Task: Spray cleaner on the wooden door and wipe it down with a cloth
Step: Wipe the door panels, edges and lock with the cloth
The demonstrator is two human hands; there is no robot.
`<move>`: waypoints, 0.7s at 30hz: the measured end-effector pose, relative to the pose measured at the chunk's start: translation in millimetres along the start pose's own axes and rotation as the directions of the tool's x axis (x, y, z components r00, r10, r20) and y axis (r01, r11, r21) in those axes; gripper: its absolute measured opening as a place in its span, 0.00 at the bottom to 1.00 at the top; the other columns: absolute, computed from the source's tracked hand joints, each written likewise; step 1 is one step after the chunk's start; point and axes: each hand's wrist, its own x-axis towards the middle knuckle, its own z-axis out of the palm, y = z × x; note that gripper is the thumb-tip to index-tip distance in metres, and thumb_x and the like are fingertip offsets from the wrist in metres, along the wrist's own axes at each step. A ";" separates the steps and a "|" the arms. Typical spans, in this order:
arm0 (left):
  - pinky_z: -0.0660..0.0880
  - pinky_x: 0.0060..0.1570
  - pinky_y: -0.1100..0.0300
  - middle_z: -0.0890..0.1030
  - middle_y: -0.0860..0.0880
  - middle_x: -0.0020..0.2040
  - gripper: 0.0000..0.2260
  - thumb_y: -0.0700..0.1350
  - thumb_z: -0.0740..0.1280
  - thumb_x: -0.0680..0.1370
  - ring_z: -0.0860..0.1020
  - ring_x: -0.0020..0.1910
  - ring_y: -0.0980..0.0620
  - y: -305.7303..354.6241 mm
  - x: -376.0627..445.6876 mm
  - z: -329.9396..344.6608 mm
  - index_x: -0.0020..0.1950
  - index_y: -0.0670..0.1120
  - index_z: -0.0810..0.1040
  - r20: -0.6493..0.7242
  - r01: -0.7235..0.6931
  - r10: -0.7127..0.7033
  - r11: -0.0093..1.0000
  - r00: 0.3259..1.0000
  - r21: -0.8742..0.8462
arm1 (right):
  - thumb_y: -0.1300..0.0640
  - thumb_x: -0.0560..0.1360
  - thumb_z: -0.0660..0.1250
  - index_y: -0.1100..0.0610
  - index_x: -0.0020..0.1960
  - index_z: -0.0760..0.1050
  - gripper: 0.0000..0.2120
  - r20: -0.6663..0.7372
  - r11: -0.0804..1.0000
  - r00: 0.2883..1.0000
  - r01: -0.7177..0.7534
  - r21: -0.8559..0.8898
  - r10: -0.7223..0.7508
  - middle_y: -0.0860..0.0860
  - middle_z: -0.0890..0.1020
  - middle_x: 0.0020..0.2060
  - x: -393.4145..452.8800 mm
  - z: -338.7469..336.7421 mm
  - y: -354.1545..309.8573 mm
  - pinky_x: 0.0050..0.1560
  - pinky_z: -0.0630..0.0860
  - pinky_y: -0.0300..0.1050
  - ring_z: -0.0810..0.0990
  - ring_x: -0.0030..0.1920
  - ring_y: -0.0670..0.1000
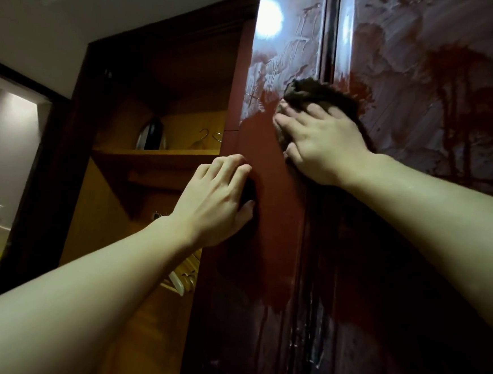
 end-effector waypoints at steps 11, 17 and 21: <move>0.72 0.51 0.49 0.73 0.40 0.61 0.21 0.54 0.58 0.74 0.73 0.57 0.40 20.3 8.4 -1.2 0.58 0.41 0.74 0.013 -0.017 0.017 1.000 1.000 0.005 | 0.46 0.73 0.53 0.56 0.66 0.76 0.27 -0.022 0.984 0.988 0.154 0.092 -0.152 0.54 0.80 0.62 -49.6 11.8 -3.8 0.58 0.76 0.53 0.77 0.64 0.58; 0.73 0.47 0.49 0.73 0.41 0.59 0.21 0.56 0.57 0.74 0.73 0.55 0.41 23.3 14.6 -3.2 0.58 0.41 0.73 0.030 0.017 -0.018 0.999 0.999 0.033 | 0.46 0.70 0.50 0.57 0.66 0.75 0.31 0.073 0.988 0.995 0.055 0.143 -0.066 0.54 0.78 0.65 -40.6 12.1 -13.4 0.64 0.72 0.51 0.75 0.65 0.57; 0.73 0.45 0.48 0.73 0.41 0.57 0.21 0.56 0.56 0.74 0.74 0.52 0.41 22.0 23.3 -5.1 0.57 0.41 0.73 0.007 0.031 -0.031 0.999 0.999 0.040 | 0.45 0.71 0.49 0.52 0.67 0.75 0.30 0.075 0.974 0.984 0.145 0.172 -0.159 0.49 0.81 0.60 -41.4 9.3 -8.2 0.49 0.79 0.48 0.80 0.60 0.53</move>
